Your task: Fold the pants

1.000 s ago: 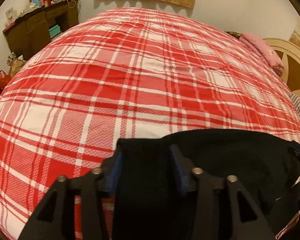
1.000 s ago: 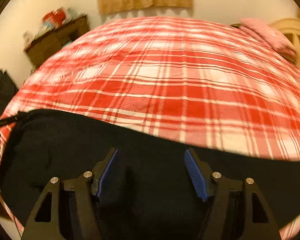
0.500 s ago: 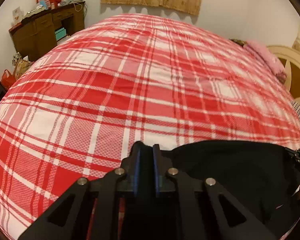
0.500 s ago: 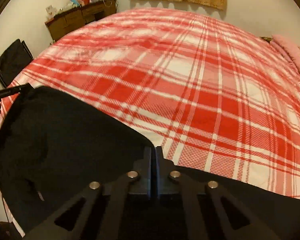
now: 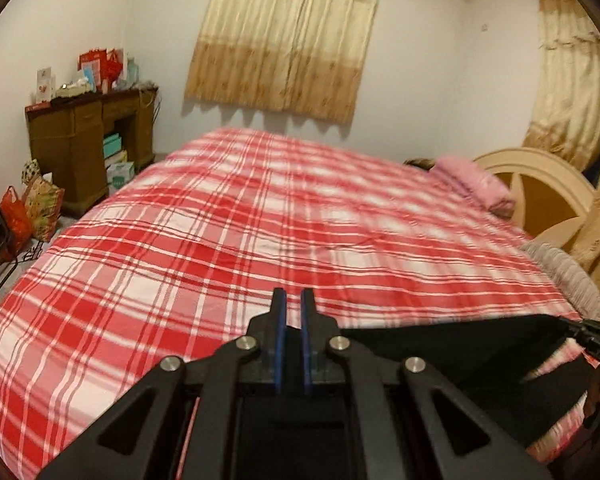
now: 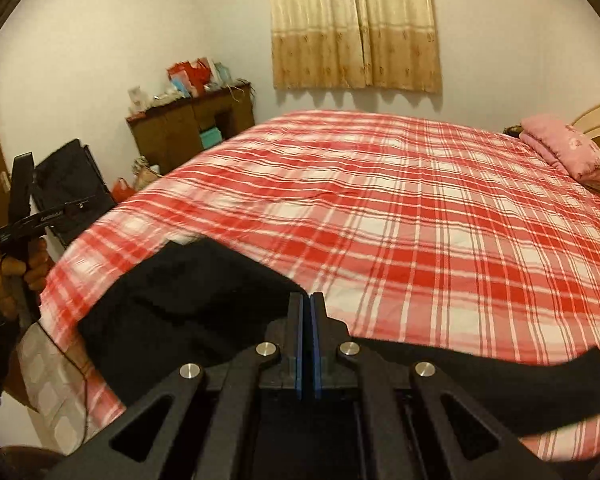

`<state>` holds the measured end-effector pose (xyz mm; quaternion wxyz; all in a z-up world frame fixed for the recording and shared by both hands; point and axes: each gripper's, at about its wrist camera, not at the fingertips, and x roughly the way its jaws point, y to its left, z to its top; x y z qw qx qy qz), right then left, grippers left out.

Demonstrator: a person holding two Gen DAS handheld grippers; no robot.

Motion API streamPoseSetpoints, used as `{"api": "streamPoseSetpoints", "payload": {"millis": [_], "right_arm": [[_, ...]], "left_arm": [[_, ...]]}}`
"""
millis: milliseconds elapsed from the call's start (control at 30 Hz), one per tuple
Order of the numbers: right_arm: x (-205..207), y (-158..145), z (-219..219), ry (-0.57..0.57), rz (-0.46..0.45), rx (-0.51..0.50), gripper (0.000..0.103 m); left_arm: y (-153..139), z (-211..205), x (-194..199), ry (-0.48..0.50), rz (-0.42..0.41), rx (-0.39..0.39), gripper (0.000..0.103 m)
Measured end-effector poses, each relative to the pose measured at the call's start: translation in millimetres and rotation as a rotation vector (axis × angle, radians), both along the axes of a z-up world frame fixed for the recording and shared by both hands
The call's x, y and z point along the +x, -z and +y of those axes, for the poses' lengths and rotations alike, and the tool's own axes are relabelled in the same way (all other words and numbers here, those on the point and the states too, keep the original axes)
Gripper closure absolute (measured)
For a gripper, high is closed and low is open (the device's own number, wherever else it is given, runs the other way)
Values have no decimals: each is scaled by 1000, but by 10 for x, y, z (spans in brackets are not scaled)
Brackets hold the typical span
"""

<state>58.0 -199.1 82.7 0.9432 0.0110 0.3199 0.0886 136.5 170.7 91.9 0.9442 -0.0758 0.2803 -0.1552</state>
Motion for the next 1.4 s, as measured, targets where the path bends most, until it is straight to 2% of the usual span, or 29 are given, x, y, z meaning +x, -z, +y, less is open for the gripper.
{"api": "streamPoseSetpoints", "payload": {"millis": [33,167,267,333,433,467,500,600,667,733,800,833,867,900,933,967,1067,1133,1233,1267,1300,1400], "right_arm": [[-112,31,36,-8,4,5,100],[-517,313,232,-21,34,8,100],[-682,630,346,-21,75,-38,100],[-743,873,355,-16,122,-21,100],[-793,1135,362,-8,162,-14,100],[-774,1242,369,-1,179,-24,100],[-784,1301,373,10,187,-31,99],[-732,1501,308,31,232,18,98],[-739,1494,233,34,220,69,98],[-732,1471,210,26,248,99,95],[-758,1393,161,9,266,167,86],[-775,1319,125,-4,261,218,67],[-800,1216,104,-11,238,261,41],[-816,1122,92,-17,206,293,31],[-812,988,86,-34,165,332,23],[-781,886,103,-51,140,359,23],[-507,586,226,-100,71,412,23],[-156,526,401,-139,78,409,23],[529,623,691,-199,128,410,23],[746,675,756,-207,150,408,23],[1009,743,835,-214,173,410,23],[1679,988,1041,-202,253,402,23]], "left_arm": [[24,3,-134,17,-4,2,96],[207,-66,-412,24,32,98,96],[354,-124,-447,39,86,148,94],[413,-165,-353,53,130,156,91],[474,-256,-237,52,171,158,65],[499,-281,-226,44,171,158,52],[530,-333,-208,36,175,156,47],[630,-442,-275,64,190,159,46],[738,-474,-385,65,194,181,46],[856,-479,-530,53,202,209,46],[1001,-468,-667,45,207,248,46],[1088,-444,-734,26,209,275,46],[1162,-418,-781,11,215,289,46],[1237,-392,-813,8,227,295,45],[1290,-377,-821,5,241,300,45],[1359,-347,-837,-3,251,305,45],[1353,-351,-906,-34,207,321,45],[1312,-360,-923,-48,203,329,45],[1167,-223,-1008,-70,171,259,45],[1122,-163,-1031,-83,163,246,42],[1065,-67,-1078,-107,151,236,37],[992,136,-1146,-154,134,247,36]]}}
